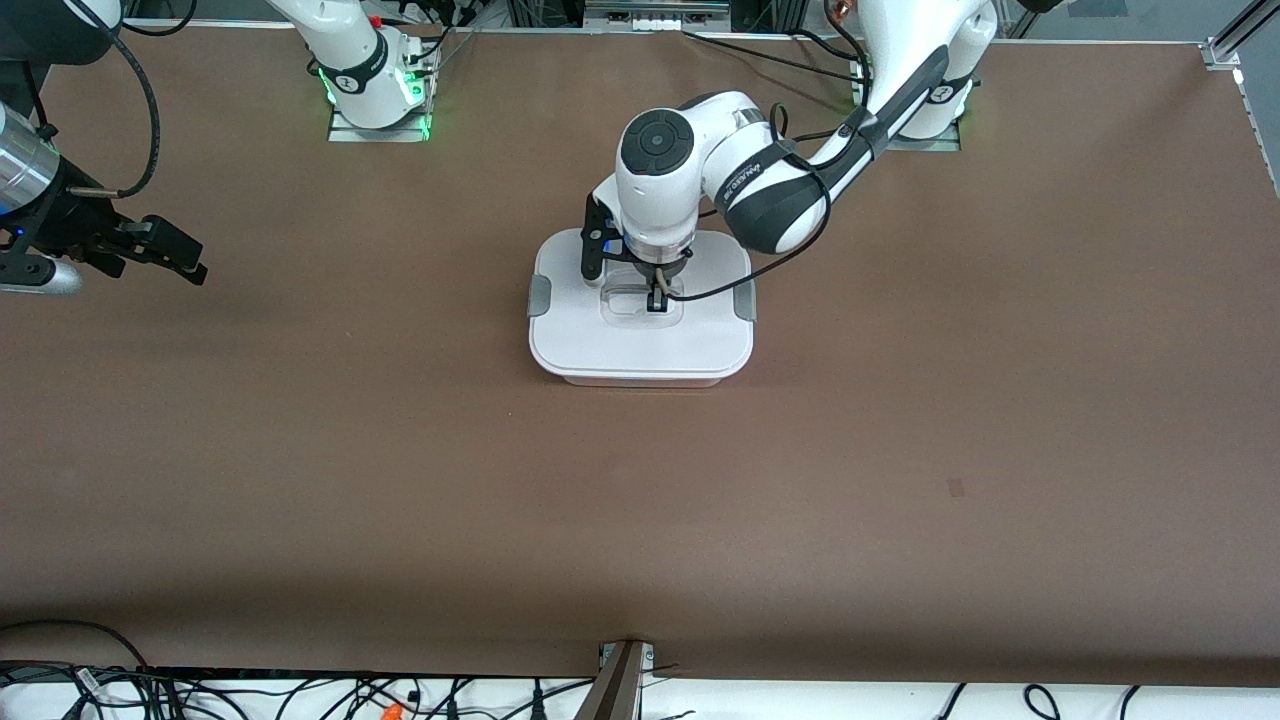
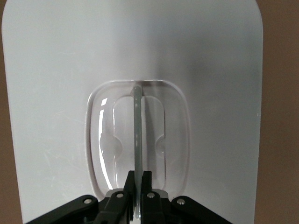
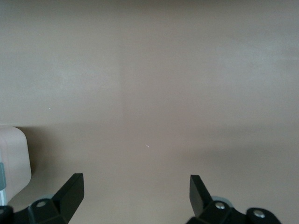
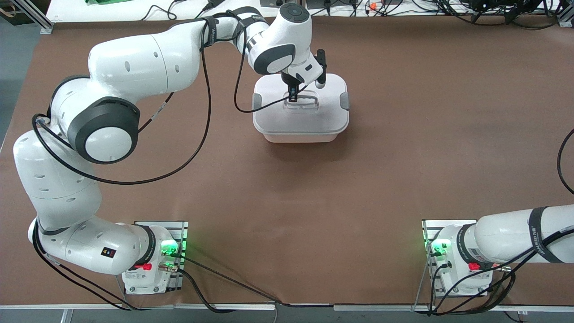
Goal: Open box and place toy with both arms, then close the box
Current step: 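Open the left gripper and lift it off the lid handle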
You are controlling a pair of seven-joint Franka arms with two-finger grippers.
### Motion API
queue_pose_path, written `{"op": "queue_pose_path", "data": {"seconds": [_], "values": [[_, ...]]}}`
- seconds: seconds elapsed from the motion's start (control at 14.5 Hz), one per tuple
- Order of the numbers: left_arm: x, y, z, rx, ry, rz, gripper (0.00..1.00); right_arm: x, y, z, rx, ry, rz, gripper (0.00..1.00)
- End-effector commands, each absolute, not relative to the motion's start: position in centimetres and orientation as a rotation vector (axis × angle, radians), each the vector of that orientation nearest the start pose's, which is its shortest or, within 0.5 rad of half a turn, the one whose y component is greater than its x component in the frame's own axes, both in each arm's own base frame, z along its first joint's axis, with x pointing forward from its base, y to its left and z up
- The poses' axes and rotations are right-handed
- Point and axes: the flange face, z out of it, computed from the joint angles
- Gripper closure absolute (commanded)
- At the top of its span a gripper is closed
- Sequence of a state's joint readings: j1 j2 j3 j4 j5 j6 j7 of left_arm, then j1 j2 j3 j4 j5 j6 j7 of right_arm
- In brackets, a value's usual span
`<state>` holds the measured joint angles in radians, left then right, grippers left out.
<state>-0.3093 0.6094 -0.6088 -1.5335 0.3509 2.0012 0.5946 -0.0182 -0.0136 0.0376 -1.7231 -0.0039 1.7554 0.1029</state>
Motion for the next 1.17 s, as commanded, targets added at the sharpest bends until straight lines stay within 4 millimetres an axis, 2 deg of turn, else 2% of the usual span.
{"op": "queue_pose_path", "data": {"seconds": [0.0, 0.07, 0.41, 0.62, 0.76, 0.97, 1.11], "values": [[47.7, -48.6, 34.0, -2.191, 2.199, 0.075, 0.77, 55.5, 1.1, 58.6, -3.126, 0.110, -0.081, 0.00], [47.9, -48.5, 34.5, -2.205, 2.180, 0.065, 0.01, 55.6, 0.9, 58.3, -3.125, 0.115, -0.069, 0.00], [47.8, -48.6, 36.8, -2.195, 2.172, 0.013, 0.00, 55.7, 0.9, 58.2, -3.123, 0.116, -0.073, 0.00], [47.7, -47.8, 39.2, -2.212, 2.137, 0.036, 0.00, 55.7, 0.8, 57.9, -3.122, 0.119, -0.059, 0.00], [47.2, -46.8, 42.2, -2.301, 2.005, 0.057, 0.00, 55.7, 0.8, 57.8, -3.123, 0.119, -0.054, 0.00], [46.1, -45.1, 47.1, -2.488, 1.690, 0.121, 0.00, 55.6, 0.8, 57.6, -3.123, 0.119, -0.042, 0.00], [47.2, -43.5, 49.6, -2.551, 1.560, 0.119, 0.00, 55.5, 0.8, 57.6, -3.123, 0.119, -0.035, 0.00]]}}
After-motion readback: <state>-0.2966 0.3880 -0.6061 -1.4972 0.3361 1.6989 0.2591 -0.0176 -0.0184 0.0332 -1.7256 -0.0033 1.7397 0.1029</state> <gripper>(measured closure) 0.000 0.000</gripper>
